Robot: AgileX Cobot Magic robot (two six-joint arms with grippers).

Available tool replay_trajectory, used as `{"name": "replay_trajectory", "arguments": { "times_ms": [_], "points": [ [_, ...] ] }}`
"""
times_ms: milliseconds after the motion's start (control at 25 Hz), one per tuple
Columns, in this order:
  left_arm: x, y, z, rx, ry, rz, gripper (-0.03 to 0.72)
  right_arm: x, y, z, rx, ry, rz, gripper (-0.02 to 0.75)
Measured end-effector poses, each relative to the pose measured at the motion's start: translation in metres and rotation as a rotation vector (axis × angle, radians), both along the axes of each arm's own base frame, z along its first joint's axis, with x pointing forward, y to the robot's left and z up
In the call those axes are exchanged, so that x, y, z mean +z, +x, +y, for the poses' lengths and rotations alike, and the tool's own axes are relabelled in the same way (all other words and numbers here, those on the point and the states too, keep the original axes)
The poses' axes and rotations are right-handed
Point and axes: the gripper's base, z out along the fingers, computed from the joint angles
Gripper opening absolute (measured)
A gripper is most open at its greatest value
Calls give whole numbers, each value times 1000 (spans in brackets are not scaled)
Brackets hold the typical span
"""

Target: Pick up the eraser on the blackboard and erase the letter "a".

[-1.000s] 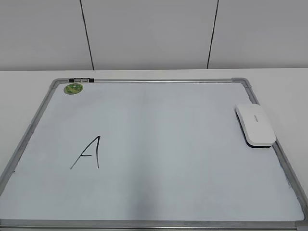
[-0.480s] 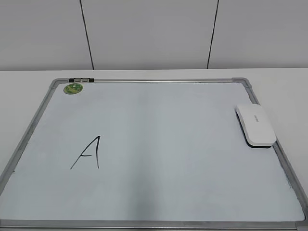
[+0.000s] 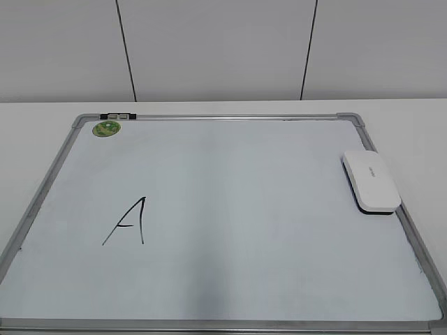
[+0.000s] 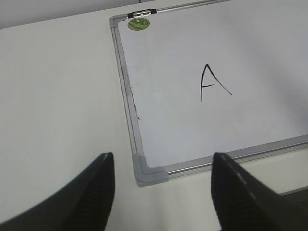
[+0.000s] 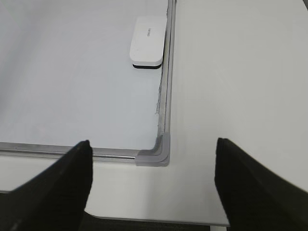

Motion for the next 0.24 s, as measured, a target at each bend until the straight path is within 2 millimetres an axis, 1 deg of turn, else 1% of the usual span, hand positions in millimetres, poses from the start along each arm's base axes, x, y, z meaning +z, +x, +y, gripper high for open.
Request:
{"name": "replay_trajectory", "arguments": {
  "times_ms": [240],
  "points": [
    [0,0,0,0,0,0,463,0,0,0,0,0,0,588]
  ]
}}
